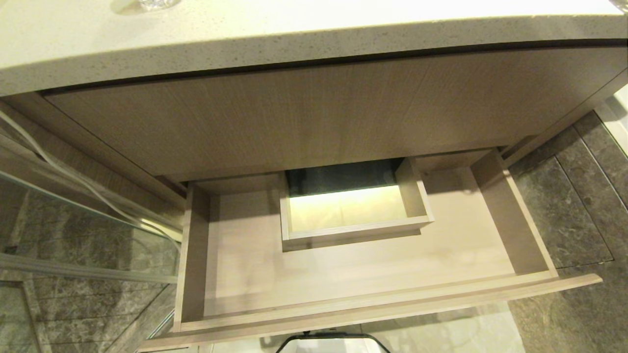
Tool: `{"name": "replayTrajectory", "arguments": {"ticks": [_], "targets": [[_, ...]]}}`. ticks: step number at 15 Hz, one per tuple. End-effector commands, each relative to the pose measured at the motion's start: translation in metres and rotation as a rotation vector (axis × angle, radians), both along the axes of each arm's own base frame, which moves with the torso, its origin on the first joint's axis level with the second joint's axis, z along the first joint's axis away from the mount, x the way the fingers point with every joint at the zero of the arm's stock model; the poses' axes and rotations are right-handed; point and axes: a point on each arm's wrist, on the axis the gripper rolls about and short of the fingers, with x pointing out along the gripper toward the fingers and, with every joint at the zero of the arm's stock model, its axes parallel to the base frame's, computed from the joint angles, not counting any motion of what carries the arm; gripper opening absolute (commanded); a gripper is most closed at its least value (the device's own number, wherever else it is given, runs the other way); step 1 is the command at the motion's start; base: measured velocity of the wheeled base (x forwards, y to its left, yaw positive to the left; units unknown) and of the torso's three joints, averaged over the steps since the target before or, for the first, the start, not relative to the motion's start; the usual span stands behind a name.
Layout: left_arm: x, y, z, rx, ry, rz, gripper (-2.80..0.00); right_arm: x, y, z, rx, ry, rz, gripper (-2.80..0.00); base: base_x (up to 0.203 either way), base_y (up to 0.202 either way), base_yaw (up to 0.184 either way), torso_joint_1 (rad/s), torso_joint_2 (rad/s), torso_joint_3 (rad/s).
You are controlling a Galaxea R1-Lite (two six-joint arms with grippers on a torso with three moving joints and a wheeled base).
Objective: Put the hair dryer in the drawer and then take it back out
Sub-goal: Pick up the hairdryer
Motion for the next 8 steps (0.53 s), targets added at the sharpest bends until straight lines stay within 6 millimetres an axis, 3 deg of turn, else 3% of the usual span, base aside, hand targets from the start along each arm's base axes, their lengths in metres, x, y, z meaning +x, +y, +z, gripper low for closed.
{"name": "replayTrajectory", "arguments": {"ticks": [1,3,8], "targets": [[0.0001,0.0000,0.0001,-0.001,0.000,0.000,-2.80,0.0001,0.0000,0.0003,0.003,-0.002,0.001,-2.80,0.000,0.000,0.000,0.000,0.00,0.000],[0.0001,0.0000,0.0001,-0.002,0.001,0.000,-2.80,0.0000,0.0000,0.0002,0.003,-0.002,0.001,-2.80,0.000,0.000,0.000,0.153,-0.28,-0.123],[0.0000,0.0000,0.0001,-0.001,0.000,0.000,-2.80,0.0001,0.0000,0.0002,0.002,0.000,0.001,-2.80,0.000,0.000,0.000,0.285,-0.51,-0.229]]}}
